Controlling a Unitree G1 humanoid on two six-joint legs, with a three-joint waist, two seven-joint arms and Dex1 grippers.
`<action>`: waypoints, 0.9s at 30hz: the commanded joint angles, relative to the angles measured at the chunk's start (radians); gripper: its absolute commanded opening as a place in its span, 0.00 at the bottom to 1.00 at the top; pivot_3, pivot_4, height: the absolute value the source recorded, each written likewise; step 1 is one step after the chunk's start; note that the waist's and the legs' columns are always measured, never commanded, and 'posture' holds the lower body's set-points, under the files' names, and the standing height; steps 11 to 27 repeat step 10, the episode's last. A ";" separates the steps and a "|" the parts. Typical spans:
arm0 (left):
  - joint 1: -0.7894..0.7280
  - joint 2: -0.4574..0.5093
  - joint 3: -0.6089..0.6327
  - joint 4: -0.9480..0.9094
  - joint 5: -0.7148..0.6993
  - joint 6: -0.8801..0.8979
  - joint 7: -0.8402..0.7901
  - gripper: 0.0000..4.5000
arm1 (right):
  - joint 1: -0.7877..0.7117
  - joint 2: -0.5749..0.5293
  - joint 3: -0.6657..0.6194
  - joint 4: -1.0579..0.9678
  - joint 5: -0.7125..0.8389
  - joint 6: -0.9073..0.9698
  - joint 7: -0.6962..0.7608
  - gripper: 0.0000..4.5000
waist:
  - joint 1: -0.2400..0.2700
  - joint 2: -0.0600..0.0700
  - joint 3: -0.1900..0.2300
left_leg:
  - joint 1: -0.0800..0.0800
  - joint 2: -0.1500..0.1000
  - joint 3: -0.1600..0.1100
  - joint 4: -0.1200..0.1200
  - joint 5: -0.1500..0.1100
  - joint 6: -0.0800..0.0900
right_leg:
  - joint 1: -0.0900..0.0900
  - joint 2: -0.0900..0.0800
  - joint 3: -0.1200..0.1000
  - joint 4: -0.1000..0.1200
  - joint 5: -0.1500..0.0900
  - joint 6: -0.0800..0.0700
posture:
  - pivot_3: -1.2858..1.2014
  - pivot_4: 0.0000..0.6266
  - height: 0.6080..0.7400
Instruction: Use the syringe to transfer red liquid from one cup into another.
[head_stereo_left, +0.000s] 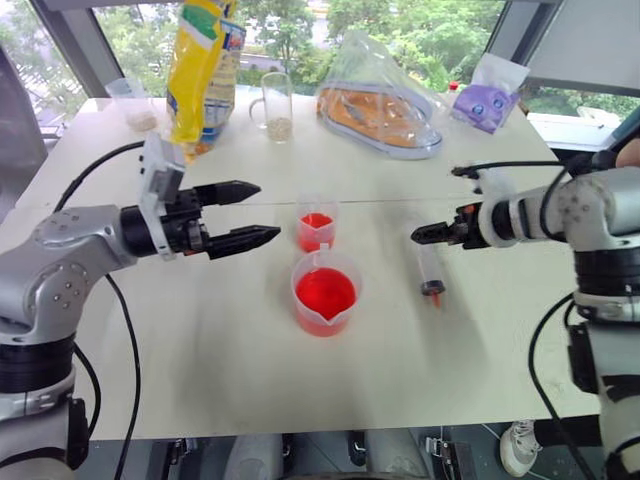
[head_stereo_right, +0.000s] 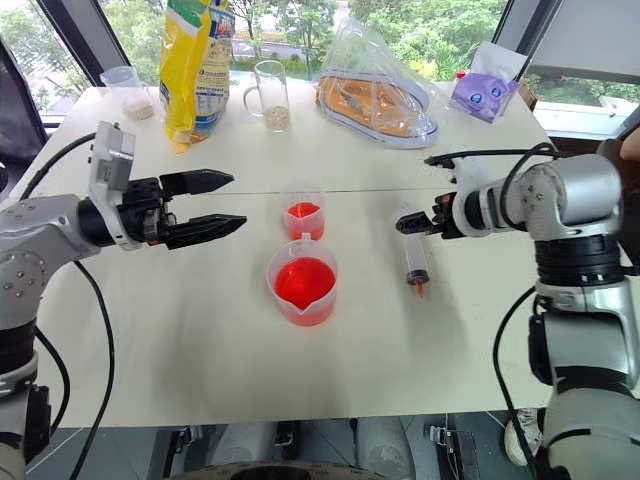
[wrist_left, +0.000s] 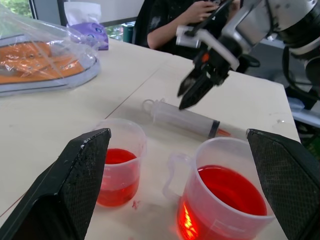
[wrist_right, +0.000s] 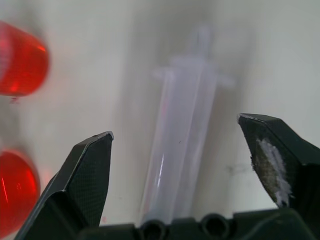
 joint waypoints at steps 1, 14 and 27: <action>-0.005 0.046 0.042 -0.017 -0.019 -0.003 -0.026 1.00 | 0.024 -0.127 -0.003 -0.166 0.034 -0.182 0.236 0.99 | 0.000 0.000 0.000 | 0.000 0.000 0.000 0.000 0.000 0.000 | 0.000 0.000 0.000 0.000 0.000 0.000 | 0.52 0.24 1.00; 0.031 0.136 0.069 0.000 -0.021 -0.022 -0.105 1.00 | 0.236 -0.319 -0.131 -0.343 0.061 -0.539 0.635 0.99 | -0.002 -0.001 0.000 | 0.001 0.000 0.001 0.001 -0.001 0.001 | 0.001 0.000 0.000 -0.001 -0.001 0.001 | 0.52 0.24 1.00; 0.031 0.136 0.069 0.000 -0.021 -0.022 -0.105 1.00 | 0.236 -0.319 -0.131 -0.343 0.061 -0.539 0.635 0.99 | -0.002 -0.001 0.000 | 0.001 0.000 0.001 0.001 -0.001 0.001 | 0.001 0.000 0.000 -0.001 -0.001 0.001 | 0.52 0.24 1.00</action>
